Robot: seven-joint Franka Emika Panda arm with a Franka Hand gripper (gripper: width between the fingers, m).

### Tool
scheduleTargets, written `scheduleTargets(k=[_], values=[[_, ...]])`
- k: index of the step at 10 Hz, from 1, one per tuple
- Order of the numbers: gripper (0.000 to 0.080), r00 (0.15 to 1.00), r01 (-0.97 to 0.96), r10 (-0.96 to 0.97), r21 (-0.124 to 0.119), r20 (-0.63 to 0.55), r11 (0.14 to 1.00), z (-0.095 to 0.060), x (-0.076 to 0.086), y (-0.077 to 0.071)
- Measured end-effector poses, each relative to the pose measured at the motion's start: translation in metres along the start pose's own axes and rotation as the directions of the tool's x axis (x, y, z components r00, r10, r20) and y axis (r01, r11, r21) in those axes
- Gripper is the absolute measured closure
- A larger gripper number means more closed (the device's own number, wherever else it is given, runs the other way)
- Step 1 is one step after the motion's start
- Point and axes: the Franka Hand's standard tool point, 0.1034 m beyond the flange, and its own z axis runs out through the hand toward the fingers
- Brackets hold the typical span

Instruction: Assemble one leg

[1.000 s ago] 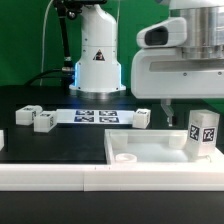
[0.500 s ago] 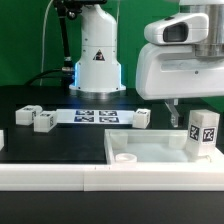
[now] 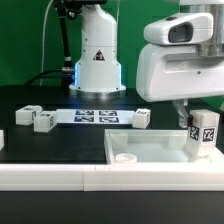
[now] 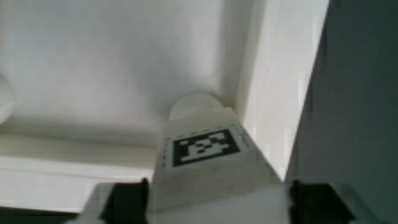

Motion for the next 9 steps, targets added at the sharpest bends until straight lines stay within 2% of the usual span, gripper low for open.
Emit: scheduleTargets(k=[1,4,5,7,9], values=[[0.0506,1.0,-0.002,0.002,-0.003,0.0,1.0,0.0,0.0,0.0031],[0.0506,0.998,-0.066,0.066,-0.001,0.0,0.998,0.0002,-0.0002,0.003],[0.0506,0.979,-0.203,0.203,0.001,-0.005,0.979,0.0009,0.0,0.0027],[0.0506,0.91,-0.414,0.414,0.011,-0.032,0.91,0.0015,0.0006,0.0024],[0.0506,0.803,-0.594,0.595,0.024,-0.033,0.804,0.0019,0.0014,0.0029]])
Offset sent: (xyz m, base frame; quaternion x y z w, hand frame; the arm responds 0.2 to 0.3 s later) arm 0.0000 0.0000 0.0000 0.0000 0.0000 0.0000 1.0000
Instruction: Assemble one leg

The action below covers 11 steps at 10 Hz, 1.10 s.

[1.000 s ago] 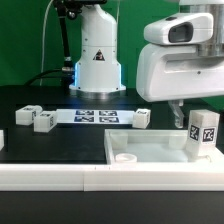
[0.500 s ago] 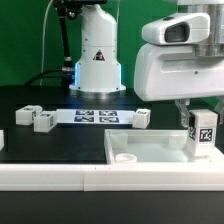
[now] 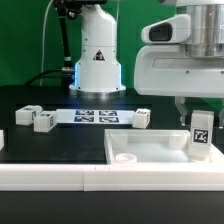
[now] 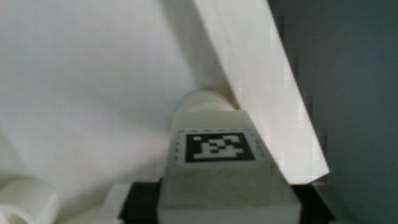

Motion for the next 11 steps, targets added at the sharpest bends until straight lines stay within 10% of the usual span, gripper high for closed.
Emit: scheduleTargets(k=[8,11], values=[[0.0506,0.798,-0.603,0.603,0.009,-0.003,0.797,0.0013,-0.0017,-0.0027],[0.0178,0.86,-0.511,0.511,-0.005,0.015,0.86,-0.001,-0.0011,-0.0014]])
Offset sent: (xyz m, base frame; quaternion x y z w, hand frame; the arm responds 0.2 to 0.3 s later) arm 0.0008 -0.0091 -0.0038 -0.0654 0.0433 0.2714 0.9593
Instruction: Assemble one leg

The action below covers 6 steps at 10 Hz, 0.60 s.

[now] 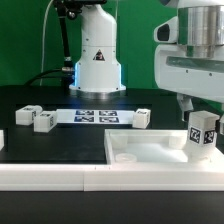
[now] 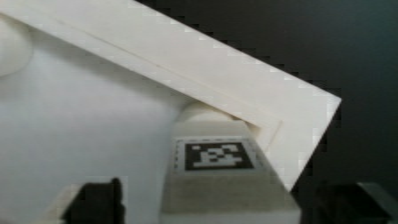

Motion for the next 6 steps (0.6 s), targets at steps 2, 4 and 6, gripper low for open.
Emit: scheduleTargets(k=[2,4,6], values=[[0.0158,0.994,0.106,-0.106,-0.025,0.014,0.994,-0.0024,-0.0037,-0.0009],[0.0152,0.927,0.376,-0.375,-0.05,0.024,0.925,-0.0018,-0.0083,-0.0007],[0.0151,0.845,0.535,-0.533,-0.054,0.046,0.843,0.0005,-0.0081,0.0019]])
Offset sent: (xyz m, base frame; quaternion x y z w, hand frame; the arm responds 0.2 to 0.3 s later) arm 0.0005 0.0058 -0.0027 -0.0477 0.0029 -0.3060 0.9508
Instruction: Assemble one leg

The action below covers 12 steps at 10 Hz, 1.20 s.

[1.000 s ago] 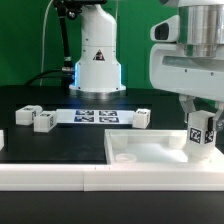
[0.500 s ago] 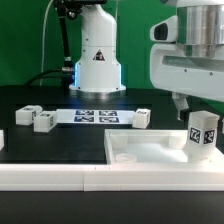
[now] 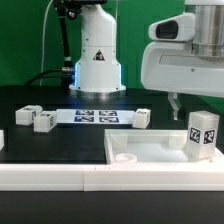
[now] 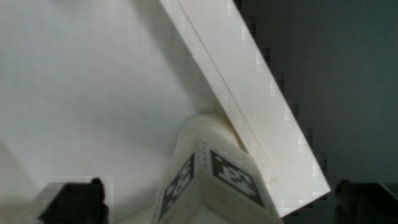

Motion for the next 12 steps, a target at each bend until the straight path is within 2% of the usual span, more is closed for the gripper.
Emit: scheduleTargets(k=[4,6,11,12], values=[[0.0151,0.937,0.35,-0.35,-0.001,0.009,0.937,0.0023,0.0025,0.006],[0.0151,0.895,0.447,-0.447,0.0,0.011,0.895,0.0024,0.0018,0.0051],[0.0151,0.707,0.707,-0.707,0.004,0.012,0.707,0.0007,0.0054,0.0067],[0.0151,0.706,0.708,-0.708,0.004,0.012,0.706,0.0012,0.0054,0.0073]])
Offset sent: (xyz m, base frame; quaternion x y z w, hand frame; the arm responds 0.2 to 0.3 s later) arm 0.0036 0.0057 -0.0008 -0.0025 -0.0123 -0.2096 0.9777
